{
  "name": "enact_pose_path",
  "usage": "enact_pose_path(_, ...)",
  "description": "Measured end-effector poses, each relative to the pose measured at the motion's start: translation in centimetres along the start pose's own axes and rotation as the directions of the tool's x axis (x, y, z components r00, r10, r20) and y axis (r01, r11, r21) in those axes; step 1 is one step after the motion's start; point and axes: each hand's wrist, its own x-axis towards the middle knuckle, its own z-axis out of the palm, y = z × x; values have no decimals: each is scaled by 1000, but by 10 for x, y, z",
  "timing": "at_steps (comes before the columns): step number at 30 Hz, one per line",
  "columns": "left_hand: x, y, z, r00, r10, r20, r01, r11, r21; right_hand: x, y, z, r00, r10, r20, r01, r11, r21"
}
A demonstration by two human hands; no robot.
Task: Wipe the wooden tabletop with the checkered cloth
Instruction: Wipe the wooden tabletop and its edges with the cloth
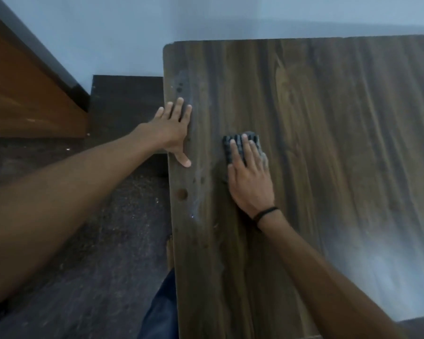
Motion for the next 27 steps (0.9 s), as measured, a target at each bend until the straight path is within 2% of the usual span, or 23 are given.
enact_pose_path(1, 2, 1, -4, 1000, -8, 4, 8, 1000, 0, -3, -12, 2, 1000, -3, 11, 3, 1000, 0)
enact_pose_path(4, 11, -8, -23, 999, -18, -28, 16, 998, -64, -29, -11, 8, 948, -307, 86, 309, 951, 0)
enact_pose_path(5, 16, -14, -32, 998, -31, -59, 25, 996, -91, -23, 0, 3, 940, -335, 73, 336, 942, -12)
enact_pose_path(6, 22, -21, -41, 995, -44, -89, 34, 993, -117, -9, 6, -1, 956, -288, 53, 289, 957, -26)
enact_pose_path(9, 41, -39, -72, 988, -67, -140, 41, 983, -179, 43, -9, -6, 997, 27, 77, -30, 999, 39)
enact_pose_path(10, 48, -43, -79, 986, -76, -148, 48, 982, -185, 45, -23, -3, 995, 4, 96, -8, 999, 38)
enact_pose_path(13, 64, -50, -86, 991, -68, -112, 49, 985, -165, 28, -27, 2, 938, -301, 172, 304, 953, 12)
enact_pose_path(14, 68, -51, -83, 992, -63, -107, 46, 987, -152, 34, -15, -2, 934, -321, 158, 325, 946, -2)
enact_pose_path(15, 71, -53, -81, 992, -57, -110, 41, 989, -145, 50, -7, -6, 952, -277, 127, 283, 959, -27)
enact_pose_path(18, 75, -58, -80, 993, -20, -117, 3, 990, -143, 98, -16, -12, 995, 34, 89, -37, 999, 35)
enact_pose_path(19, 75, -59, -80, 993, -19, -120, 2, 990, -140, 99, -28, -10, 994, 50, 94, -55, 997, 46)
enact_pose_path(22, 76, -59, -78, 994, -15, -105, 4, 994, -110, 72, -35, -1, 958, -248, 143, 250, 968, 6)
enact_pose_path(23, 77, -58, -78, 994, -14, -105, 3, 995, -104, 75, -24, -6, 947, -287, 146, 292, 956, -11)
enact_pose_path(24, 77, -57, -78, 994, -12, -108, 0, 994, -105, 88, -15, -10, 957, -256, 134, 262, 965, -32)
enact_pose_path(27, 81, -59, -81, 996, -10, -89, 0, 993, -118, 133, -18, -17, 994, 28, 104, -32, 999, 37)
